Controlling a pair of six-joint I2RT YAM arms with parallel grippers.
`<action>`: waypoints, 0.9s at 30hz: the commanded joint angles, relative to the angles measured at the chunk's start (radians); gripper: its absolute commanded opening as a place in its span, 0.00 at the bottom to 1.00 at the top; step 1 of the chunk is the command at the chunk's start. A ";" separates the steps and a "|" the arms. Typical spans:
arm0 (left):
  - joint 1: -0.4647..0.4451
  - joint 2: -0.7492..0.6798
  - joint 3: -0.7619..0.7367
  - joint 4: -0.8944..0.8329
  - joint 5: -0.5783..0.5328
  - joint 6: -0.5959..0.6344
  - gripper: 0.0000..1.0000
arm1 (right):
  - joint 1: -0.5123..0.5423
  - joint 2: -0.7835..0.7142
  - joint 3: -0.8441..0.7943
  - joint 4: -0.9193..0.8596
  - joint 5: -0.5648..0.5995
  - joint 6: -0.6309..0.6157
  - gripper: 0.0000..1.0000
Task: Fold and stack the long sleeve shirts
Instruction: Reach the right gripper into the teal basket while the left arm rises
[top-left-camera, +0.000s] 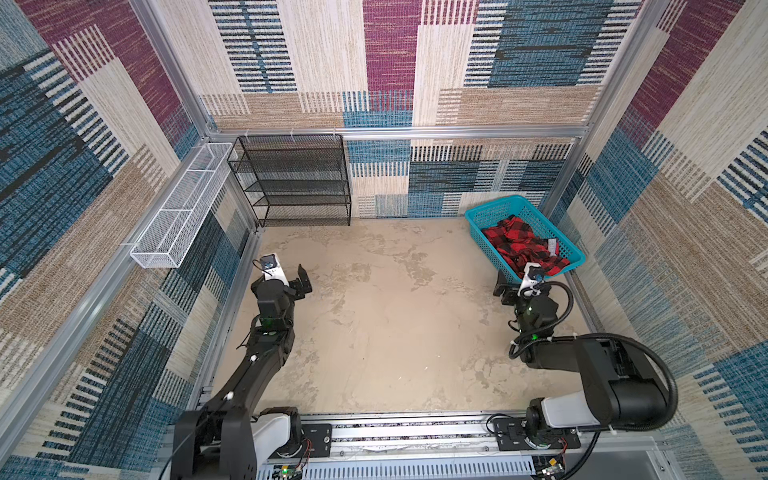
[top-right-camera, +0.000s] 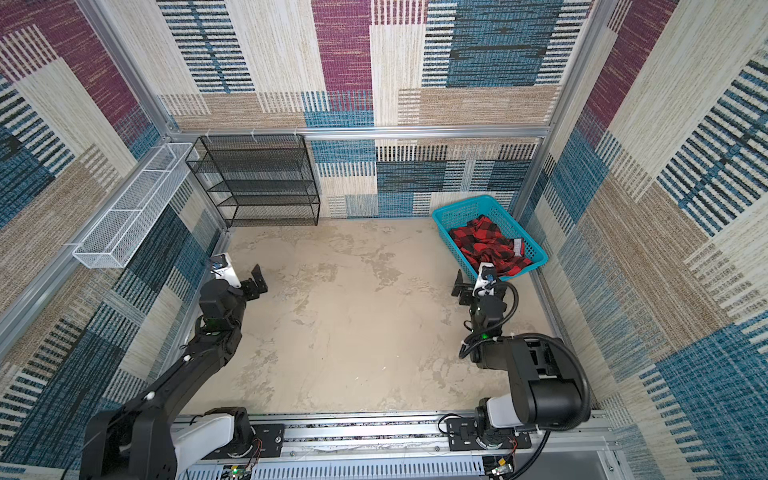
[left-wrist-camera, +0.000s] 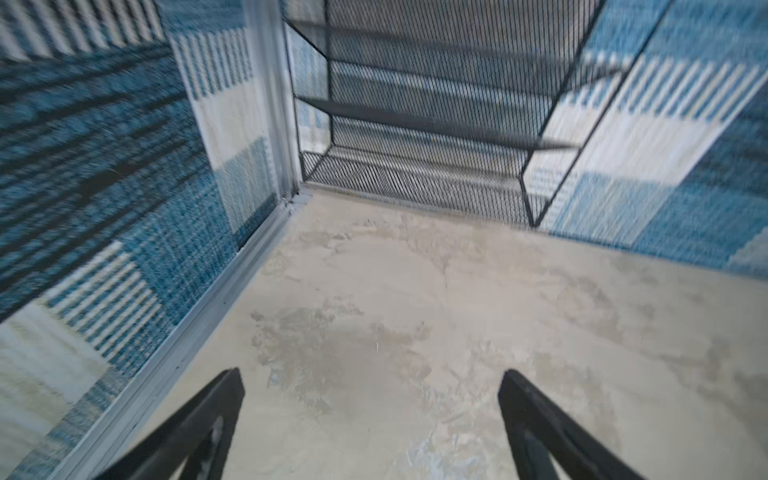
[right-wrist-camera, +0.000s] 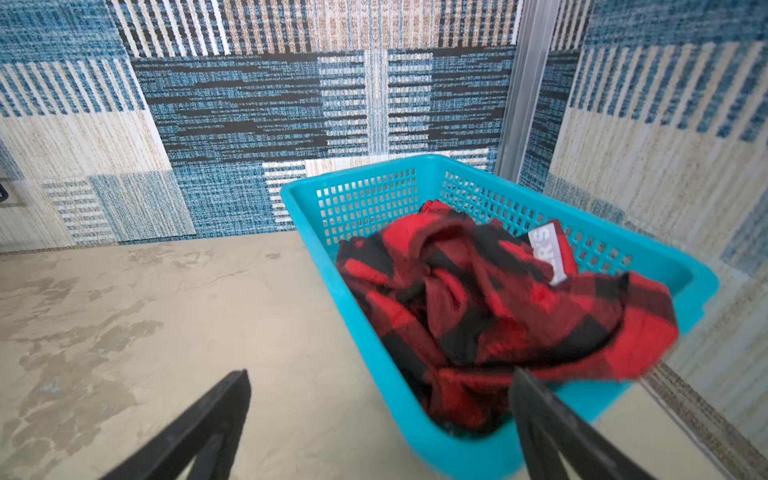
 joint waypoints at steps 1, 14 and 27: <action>0.022 -0.121 0.069 -0.362 -0.062 -0.347 0.99 | 0.000 -0.080 0.186 -0.524 0.183 0.256 1.00; 0.064 -0.083 0.526 -1.011 0.276 -0.252 0.99 | 0.000 -0.008 0.872 -1.374 0.070 0.348 1.00; 0.062 -0.083 0.495 -1.091 0.276 -0.167 0.99 | -0.063 0.082 0.978 -1.606 0.205 0.244 0.46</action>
